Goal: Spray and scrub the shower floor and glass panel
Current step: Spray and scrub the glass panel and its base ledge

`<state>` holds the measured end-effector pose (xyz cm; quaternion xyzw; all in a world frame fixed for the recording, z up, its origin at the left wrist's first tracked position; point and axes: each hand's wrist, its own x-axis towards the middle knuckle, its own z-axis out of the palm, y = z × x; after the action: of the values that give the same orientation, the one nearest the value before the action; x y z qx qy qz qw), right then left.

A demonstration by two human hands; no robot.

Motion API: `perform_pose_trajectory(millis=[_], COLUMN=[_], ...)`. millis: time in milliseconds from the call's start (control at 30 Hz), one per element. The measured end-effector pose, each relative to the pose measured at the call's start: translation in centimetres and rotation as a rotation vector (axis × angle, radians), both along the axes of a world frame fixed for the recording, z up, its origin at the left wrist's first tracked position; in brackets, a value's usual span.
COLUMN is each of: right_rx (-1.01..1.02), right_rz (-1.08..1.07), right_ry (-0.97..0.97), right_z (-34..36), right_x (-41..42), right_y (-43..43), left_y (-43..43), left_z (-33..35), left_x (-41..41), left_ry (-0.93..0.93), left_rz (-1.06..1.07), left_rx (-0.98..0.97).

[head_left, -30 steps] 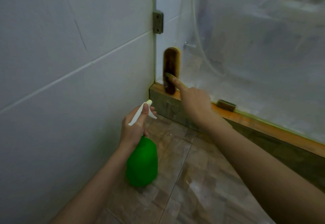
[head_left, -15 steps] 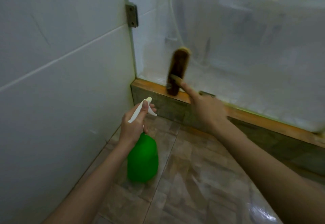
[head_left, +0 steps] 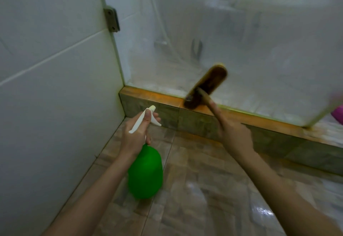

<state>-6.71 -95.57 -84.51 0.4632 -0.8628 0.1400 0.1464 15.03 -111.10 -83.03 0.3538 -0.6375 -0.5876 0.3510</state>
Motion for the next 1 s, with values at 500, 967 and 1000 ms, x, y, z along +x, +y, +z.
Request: perform_pose_trajectory(millis=[500, 967, 1000], right_rx=[-0.371, -0.606, -0.667], right_rz=[0.139, 0.071, 0.099], right_ry=[-0.046, -0.229, -0.201], right_z=[1.5, 5.3, 7.9], right_x=[-0.6, -2.6, -3.2], right_y=[-2.6, 1.3, -0.1], left_y=[0.7, 3.6, 3.9], left_z=[0.0, 1.8, 1.8], left_x=[-1.1, -3.2, -3.5], left_ry=[0.022, 0.057, 0.060], left_rz=[-0.047, -0.115, -0.119], left_rx=[-0.018, -0.058, -0.053])
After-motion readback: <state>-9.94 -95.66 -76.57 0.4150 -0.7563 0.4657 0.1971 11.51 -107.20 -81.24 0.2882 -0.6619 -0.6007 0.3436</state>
